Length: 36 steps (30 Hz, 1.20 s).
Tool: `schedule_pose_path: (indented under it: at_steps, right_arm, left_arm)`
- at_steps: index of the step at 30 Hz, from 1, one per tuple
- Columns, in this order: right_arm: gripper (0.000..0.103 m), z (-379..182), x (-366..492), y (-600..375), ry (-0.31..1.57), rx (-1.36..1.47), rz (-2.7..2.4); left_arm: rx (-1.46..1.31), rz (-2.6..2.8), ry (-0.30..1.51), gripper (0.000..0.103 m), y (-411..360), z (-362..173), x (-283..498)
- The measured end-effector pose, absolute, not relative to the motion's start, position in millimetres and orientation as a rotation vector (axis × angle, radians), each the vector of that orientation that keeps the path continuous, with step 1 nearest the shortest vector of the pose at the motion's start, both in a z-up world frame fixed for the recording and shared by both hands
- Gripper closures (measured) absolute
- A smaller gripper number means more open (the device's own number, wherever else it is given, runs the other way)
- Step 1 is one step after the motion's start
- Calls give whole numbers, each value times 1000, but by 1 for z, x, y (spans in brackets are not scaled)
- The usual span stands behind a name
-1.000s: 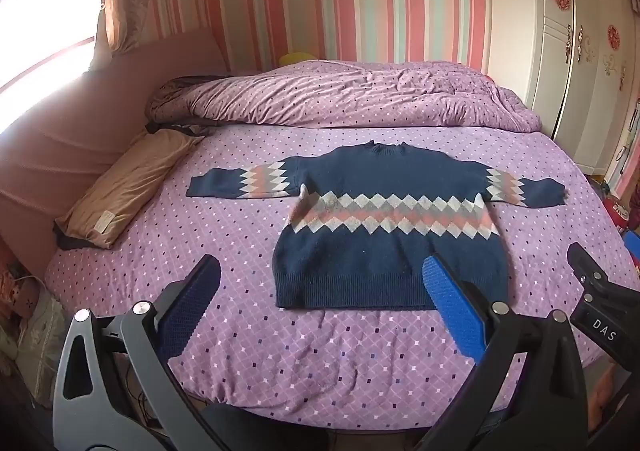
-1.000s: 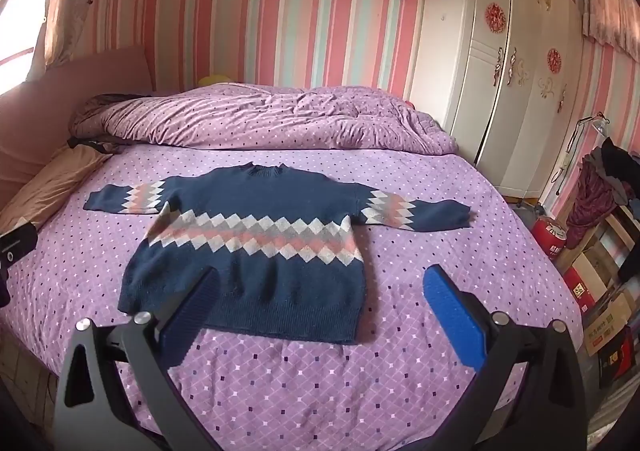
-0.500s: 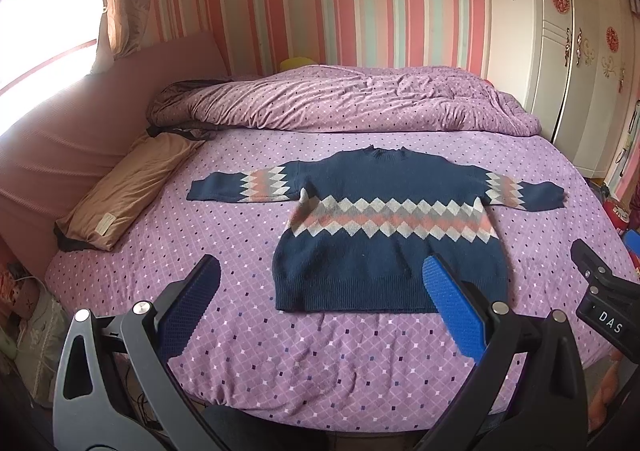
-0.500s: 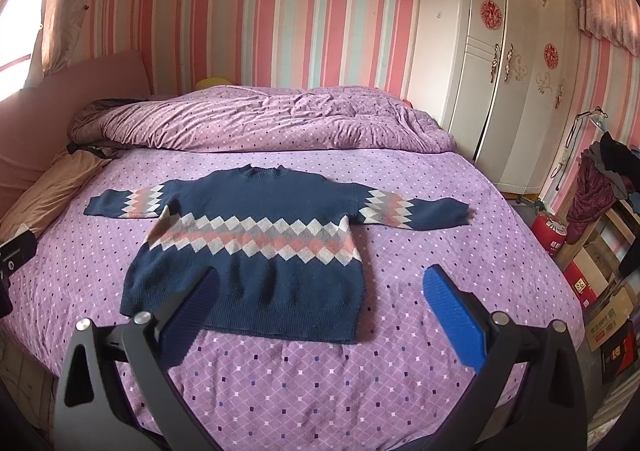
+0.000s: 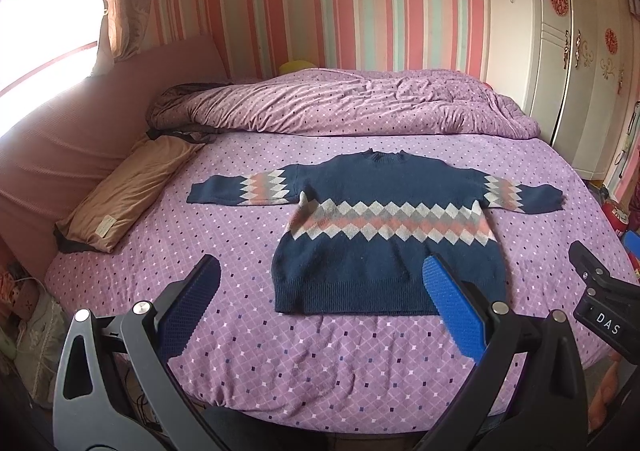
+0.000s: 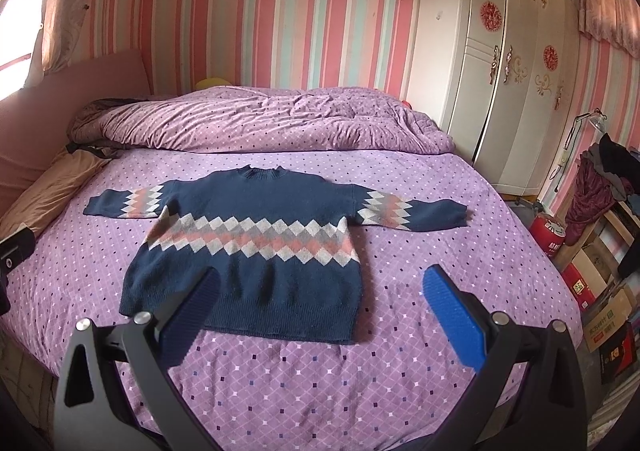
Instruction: Fold small clothes
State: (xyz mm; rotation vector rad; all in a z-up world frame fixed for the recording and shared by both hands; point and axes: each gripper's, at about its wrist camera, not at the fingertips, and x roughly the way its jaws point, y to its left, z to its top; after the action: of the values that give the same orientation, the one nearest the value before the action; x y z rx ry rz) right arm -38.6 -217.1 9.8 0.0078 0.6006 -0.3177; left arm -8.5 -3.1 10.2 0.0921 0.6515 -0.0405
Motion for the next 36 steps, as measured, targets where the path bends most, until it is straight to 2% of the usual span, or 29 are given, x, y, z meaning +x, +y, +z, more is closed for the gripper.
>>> schedule_pose_path:
  at_steps: [36]
  right_arm:
    - [1,12,-41,-218,601,-2,-321]
  left_arm:
    - [80,-34,662,3,2,7,-10]
